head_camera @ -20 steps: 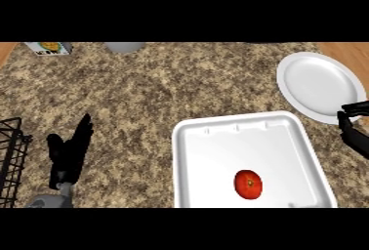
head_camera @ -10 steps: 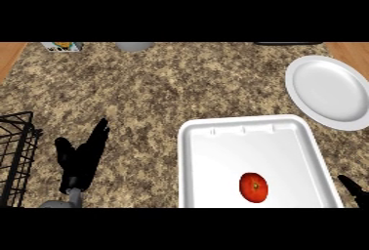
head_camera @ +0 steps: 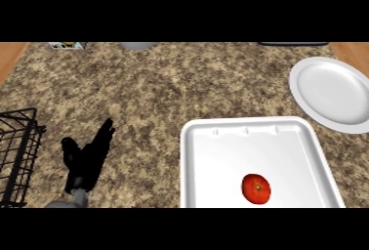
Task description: Pick the tomato from the tray and place it in the plate
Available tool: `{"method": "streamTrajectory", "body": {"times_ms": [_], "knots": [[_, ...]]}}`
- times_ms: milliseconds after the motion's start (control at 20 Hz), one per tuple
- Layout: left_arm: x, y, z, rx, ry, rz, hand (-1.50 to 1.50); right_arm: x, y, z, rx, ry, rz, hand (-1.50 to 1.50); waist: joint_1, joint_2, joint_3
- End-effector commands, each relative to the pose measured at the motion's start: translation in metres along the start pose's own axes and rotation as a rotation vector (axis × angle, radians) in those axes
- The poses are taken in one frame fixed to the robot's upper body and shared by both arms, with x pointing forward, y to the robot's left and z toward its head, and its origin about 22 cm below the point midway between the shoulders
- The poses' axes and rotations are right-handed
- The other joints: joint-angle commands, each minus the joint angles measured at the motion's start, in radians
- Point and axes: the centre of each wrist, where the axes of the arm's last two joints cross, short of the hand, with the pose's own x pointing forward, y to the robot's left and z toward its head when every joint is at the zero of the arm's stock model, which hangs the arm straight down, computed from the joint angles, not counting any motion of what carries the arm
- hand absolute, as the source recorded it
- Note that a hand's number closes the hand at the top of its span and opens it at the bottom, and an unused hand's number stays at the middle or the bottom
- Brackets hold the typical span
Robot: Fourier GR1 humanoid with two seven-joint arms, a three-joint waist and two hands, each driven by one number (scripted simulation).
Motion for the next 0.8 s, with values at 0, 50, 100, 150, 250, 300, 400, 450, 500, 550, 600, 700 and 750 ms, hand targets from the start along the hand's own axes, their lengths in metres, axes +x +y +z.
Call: {"method": "streamTrajectory", "body": {"times_ms": [0,50,100,150,250,300,400,450,500,550,600,700,750], "knots": [[-0.01,0.0,0.006,-0.019,0.034,0.005,0.0,0.027,0.004,0.009,0.11,0.076,0.123,-1.5,0.006,0.002,-0.002],[0.002,-0.016,-0.012,-0.015,0.029,-0.01,0.0,0.03,0.016,0.011,0.118,0.077,0.139,-1.5,0.0,0.004,-0.002],[0.003,-0.006,-0.002,-0.026,0.022,0.007,0.0,0.047,0.012,0.01,0.123,0.107,0.161,-1.5,0.012,0.004,-0.002],[-0.003,0.0,-0.01,-0.021,0.028,0.012,0.0,0.048,0.022,0.008,0.127,0.112,0.179,-1.5,0.009,0.005,-0.002],[-0.003,-0.015,0.002,-0.031,0.032,0.002,0.0,0.057,0.036,-0.003,0.147,0.145,0.199,-1.5,0.019,0.005,-0.001],[0.002,0.007,-0.005,-0.025,0.019,0.003,0.0,0.062,0.05,0.002,0.163,0.132,0.184,-1.5,0.012,0.004,-0.001],[-0.015,0.001,0.015,-0.018,0.038,0.011,0.0,0.068,0.058,-0.001,0.166,0.147,0.195,-1.5,0.012,0.001,0.0],[-0.002,0.01,-0.002,-0.022,0.042,-0.004,0.0,0.066,0.078,-0.009,0.174,0.138,0.216,-1.5,0.011,0.003,0.0],[0.002,-0.003,-0.002,-0.013,0.036,-0.006,0.0,0.079,0.074,0.002,0.168,0.162,0.225,-1.5,0.007,0.002,0.0],[0.002,0.0,0.012,-0.017,0.045,-0.009,0.0,0.077,0.087,-0.005,0.169,0.164,0.228,-1.5,0.011,0.001,0.0],[0.003,-0.012,-0.004,-0.012,0.047,-0.01,0.0,0.075,0.092,-0.006,0.174,0.169,0.239,-1.5,0.004,0.002,0.0],[-0.015,-0.002,0.013,-0.004,0.034,-0.015,0.0,0.064,0.104,-0.027,0.191,0.213,0.25,-1.5,0.009,0.002,0.0],[0.006,-0.01,0.01,-0.01,0.028,-0.003,0.0,0.069,0.114,-0.028,0.222,0.222,0.251,-1.5,0.01,0.001,0.0]]}}
